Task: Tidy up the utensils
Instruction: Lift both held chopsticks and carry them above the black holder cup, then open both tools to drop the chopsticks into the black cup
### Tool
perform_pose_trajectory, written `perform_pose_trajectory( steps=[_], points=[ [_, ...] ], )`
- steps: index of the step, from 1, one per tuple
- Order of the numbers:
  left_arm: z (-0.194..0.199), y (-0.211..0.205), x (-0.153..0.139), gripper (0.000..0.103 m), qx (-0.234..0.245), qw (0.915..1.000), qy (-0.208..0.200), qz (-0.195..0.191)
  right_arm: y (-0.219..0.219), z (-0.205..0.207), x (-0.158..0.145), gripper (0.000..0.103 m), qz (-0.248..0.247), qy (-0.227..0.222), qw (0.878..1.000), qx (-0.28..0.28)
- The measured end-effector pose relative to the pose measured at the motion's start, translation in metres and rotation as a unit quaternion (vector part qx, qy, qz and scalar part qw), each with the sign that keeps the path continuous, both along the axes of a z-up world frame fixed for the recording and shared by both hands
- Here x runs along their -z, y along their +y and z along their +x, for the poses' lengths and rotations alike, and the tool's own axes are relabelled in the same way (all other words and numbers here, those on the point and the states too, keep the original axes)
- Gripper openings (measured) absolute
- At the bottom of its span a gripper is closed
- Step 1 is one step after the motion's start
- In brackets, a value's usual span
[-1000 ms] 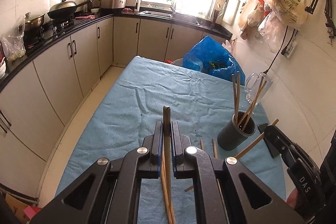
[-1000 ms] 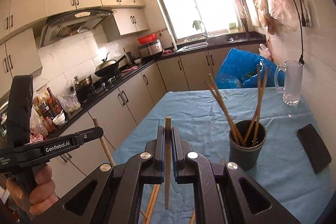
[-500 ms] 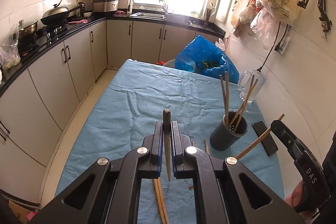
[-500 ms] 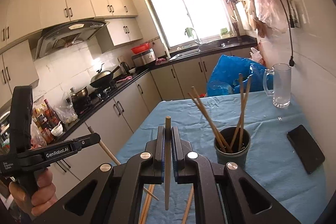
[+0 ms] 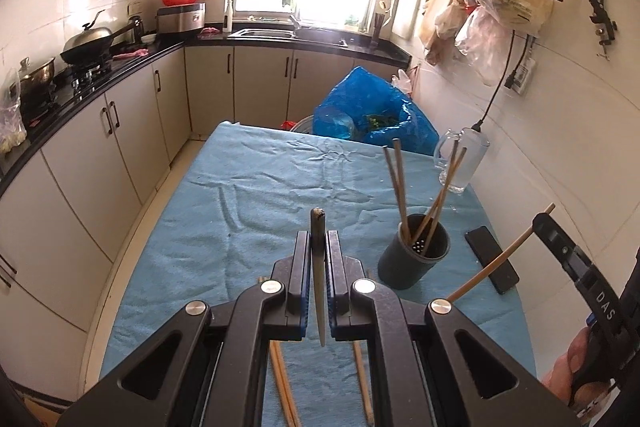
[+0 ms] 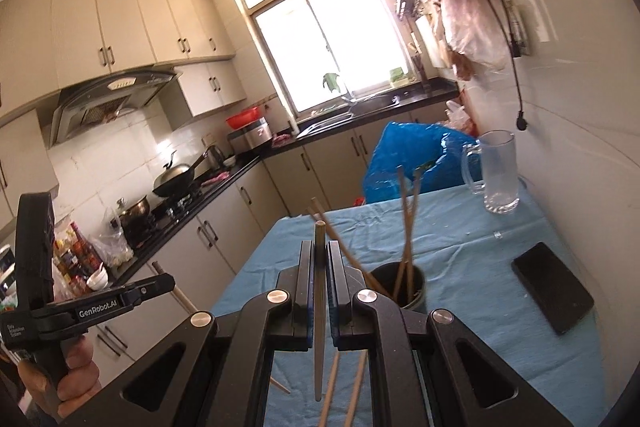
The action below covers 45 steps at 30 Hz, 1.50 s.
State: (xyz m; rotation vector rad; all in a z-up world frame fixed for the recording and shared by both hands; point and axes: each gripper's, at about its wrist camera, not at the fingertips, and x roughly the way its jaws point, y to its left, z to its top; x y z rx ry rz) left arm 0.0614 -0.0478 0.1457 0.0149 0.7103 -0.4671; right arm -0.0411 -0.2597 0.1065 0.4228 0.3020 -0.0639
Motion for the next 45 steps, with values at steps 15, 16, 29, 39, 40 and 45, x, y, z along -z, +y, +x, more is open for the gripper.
perform_pose_trajectory(
  steps=[15,16,29,39,40,45],
  points=[
    [-0.009,-0.043,-0.028,0.006,0.038,0.999,-0.022,0.004,-0.043,-0.034,-0.019,0.006,0.014,-0.032,0.998,0.048],
    [-0.01,-0.045,-0.031,0.006,0.04,0.9989,-0.025,0.003,-0.046,-0.035,-0.021,0.006,0.014,-0.034,0.998,0.051],
    [-0.01,-0.092,-0.088,0.006,0.065,0.9946,-0.077,-0.024,-0.069,-0.029,-0.067,0.006,-0.006,-0.072,0.994,0.081],
    [0.036,-0.128,-0.071,0.007,0.061,0.9964,-0.049,-0.034,-0.083,0.022,-0.066,0.006,-0.024,-0.05,0.993,0.101],
    [0.04,-0.13,-0.065,0.007,0.059,0.9968,-0.042,-0.032,-0.085,0.028,-0.062,0.006,-0.022,-0.043,0.994,0.1],
    [0.058,-0.136,-0.041,0.006,0.054,0.9981,-0.011,-0.025,-0.093,0.053,-0.039,0.006,-0.013,-0.007,0.995,0.094]
  ],
)
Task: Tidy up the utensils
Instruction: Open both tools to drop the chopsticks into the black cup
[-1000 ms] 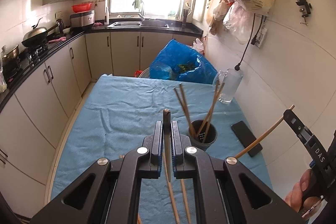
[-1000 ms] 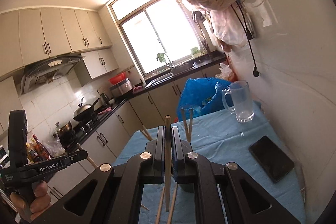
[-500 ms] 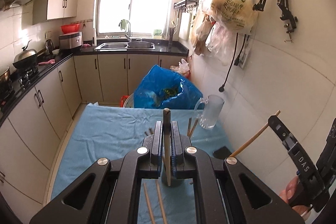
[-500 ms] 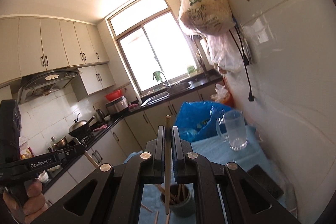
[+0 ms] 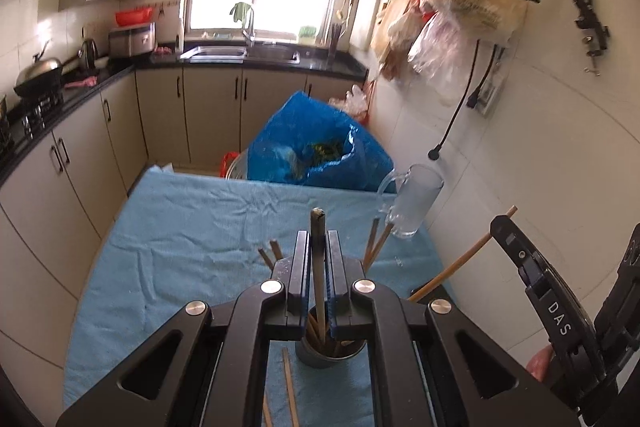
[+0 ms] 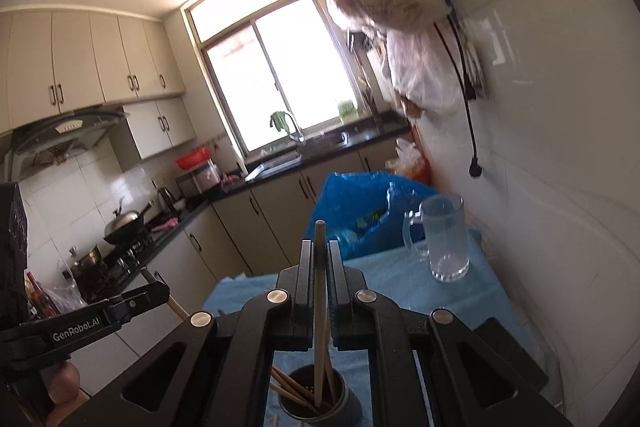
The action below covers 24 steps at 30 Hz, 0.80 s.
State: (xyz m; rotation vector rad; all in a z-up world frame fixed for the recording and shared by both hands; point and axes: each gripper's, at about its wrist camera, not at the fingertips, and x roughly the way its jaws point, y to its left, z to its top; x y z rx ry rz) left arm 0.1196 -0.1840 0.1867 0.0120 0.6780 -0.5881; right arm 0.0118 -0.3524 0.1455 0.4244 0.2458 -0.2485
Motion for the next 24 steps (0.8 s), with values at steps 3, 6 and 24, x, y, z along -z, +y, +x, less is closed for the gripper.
perform_pose_trajectory(
  steps=[3,6,24],
  points=[
    [0.006,0.001,0.008,0.007,-0.001,1.0,0.007,0.003,-0.003,0.008,0.009,0.006,0.005,0.013,1.0,-0.002],
    [0.009,0.005,0.012,0.007,-0.003,0.9999,0.011,0.005,-0.004,0.013,0.015,0.006,0.009,0.022,1.0,-0.004],
    [-0.005,0.056,-0.005,0.05,-0.026,0.999,0.006,-0.037,0.004,-0.026,-0.005,0.03,0.019,-0.011,1.0,-0.013]
  ],
)
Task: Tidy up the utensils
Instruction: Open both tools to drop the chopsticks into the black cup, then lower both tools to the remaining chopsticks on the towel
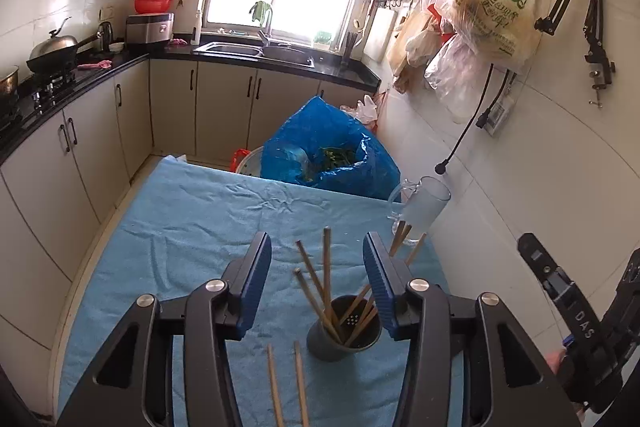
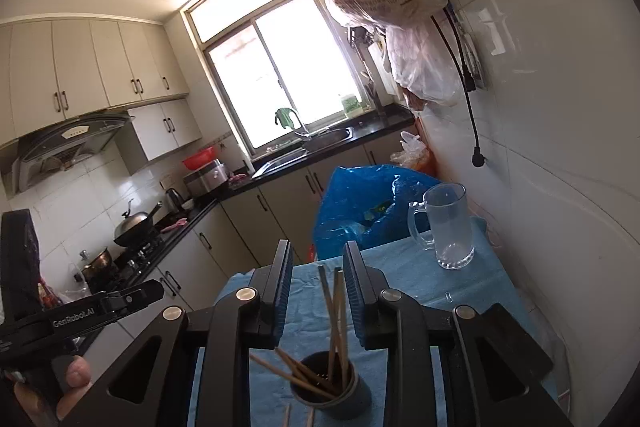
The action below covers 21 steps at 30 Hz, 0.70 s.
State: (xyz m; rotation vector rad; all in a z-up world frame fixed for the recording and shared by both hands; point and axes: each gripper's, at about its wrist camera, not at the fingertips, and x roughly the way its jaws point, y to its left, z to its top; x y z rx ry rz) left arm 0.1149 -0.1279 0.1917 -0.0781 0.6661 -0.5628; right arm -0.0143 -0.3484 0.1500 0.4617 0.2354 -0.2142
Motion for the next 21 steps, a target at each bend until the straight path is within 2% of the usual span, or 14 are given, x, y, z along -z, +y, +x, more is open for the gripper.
perform_pose_trajectory(
  steps=[1,2,3,5,8,10,14,17,21],
  points=[
    [-0.003,0.003,0.0,0.051,-0.001,1.0,-0.002,0.0,0.002,-0.004,-0.001,0.037,0.0,-0.002,1.0,-0.001],
    [-0.006,0.008,0.001,0.053,-0.002,1.0,-0.004,0.0,0.004,-0.007,-0.001,0.049,0.0,-0.003,1.0,-0.002],
    [-0.009,0.012,0.002,0.057,-0.003,1.0,-0.005,0.0,0.006,-0.011,-0.001,0.057,0.0,-0.004,1.0,-0.001],
    [-0.014,0.022,0.005,0.062,-0.008,1.0,-0.005,0.002,0.01,-0.018,0.001,0.078,-0.002,-0.004,1.0,0.006],
    [-0.018,0.039,0.014,0.072,-0.02,0.9998,0.0,0.007,0.015,-0.026,0.007,0.089,-0.009,0.001,1.0,0.02],
    [-0.019,0.05,0.022,0.077,-0.028,0.9995,0.006,0.009,0.017,-0.03,0.014,0.093,-0.007,0.005,1.0,0.024],
    [-0.015,0.077,0.049,0.082,-0.055,0.9977,0.029,0.024,0.027,-0.029,0.036,0.095,-0.003,0.037,0.999,0.014],
    [-0.006,0.098,0.079,0.082,-0.073,0.9944,0.067,0.036,0.033,-0.022,0.056,0.095,0.004,0.068,0.998,0.004],
    [0.007,0.126,0.121,0.082,-0.109,0.9858,0.118,0.05,0.043,-0.012,0.081,0.095,0.014,0.105,0.994,-0.014]
  ],
)
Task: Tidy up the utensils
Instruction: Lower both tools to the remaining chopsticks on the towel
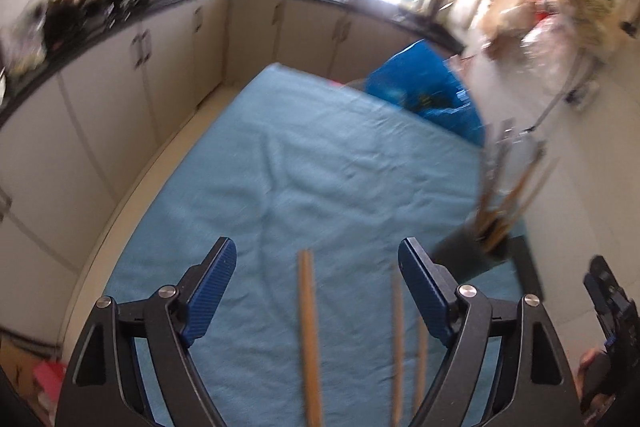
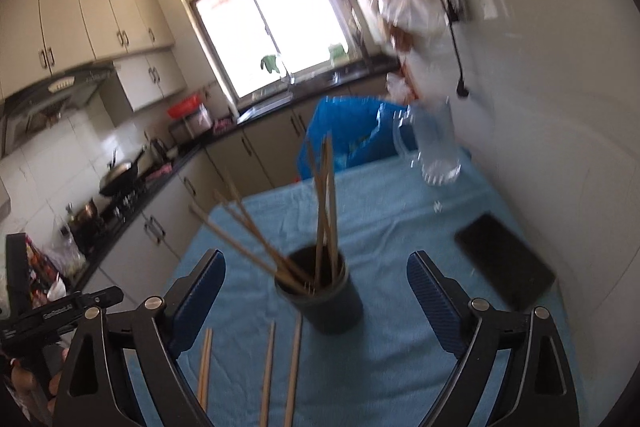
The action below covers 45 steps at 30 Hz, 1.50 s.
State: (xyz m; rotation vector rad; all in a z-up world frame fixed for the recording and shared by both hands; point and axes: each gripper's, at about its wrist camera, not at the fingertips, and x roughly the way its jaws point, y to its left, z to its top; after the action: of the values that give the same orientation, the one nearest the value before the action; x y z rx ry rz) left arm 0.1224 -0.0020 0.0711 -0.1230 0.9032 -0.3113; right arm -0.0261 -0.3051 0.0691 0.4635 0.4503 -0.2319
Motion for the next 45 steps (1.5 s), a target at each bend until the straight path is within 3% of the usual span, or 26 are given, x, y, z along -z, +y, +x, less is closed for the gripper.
perform_pose_trajectory(
  steps=[9,19,26,32,34,36,37,39,45],
  points=[
    [0.025,0.01,0.069,0.082,-0.01,0.9955,0.093,0.019,0.036,0.021,0.038,0.095,-0.001,0.059,0.997,-0.049],
    [0.05,-0.022,0.115,0.081,0.001,0.9891,0.126,0.076,0.054,0.03,0.053,0.095,0.01,0.088,0.993,-0.082],
    [0.06,-0.035,0.128,0.054,-0.002,0.9857,0.126,0.112,0.053,0.029,0.055,0.095,0.015,0.089,0.993,-0.079],
    [0.063,-0.044,0.131,0.052,0.004,0.9848,0.114,0.131,0.055,0.031,0.055,0.095,0.014,0.09,0.992,-0.084],
    [0.063,-0.048,0.133,0.047,0.003,0.9834,0.103,0.15,0.056,0.032,0.056,0.095,0.017,0.092,0.992,-0.087],
    [0.062,-0.048,0.132,0.034,0.001,0.9831,0.095,0.156,0.058,0.033,0.056,0.095,0.017,0.093,0.991,-0.091],
    [0.061,-0.046,0.132,0.03,-0.001,0.983,0.094,0.157,0.059,0.033,0.057,0.094,0.017,0.093,0.991,-0.093],
    [0.059,-0.036,0.13,0.011,-0.007,0.9831,0.099,0.154,0.06,0.034,0.056,0.09,0.015,0.095,0.991,-0.096],
    [0.042,0.01,0.129,0.008,-0.022,0.9852,0.111,0.129,0.07,0.044,0.061,0.063,0.01,0.116,0.986,-0.122]
  ],
)
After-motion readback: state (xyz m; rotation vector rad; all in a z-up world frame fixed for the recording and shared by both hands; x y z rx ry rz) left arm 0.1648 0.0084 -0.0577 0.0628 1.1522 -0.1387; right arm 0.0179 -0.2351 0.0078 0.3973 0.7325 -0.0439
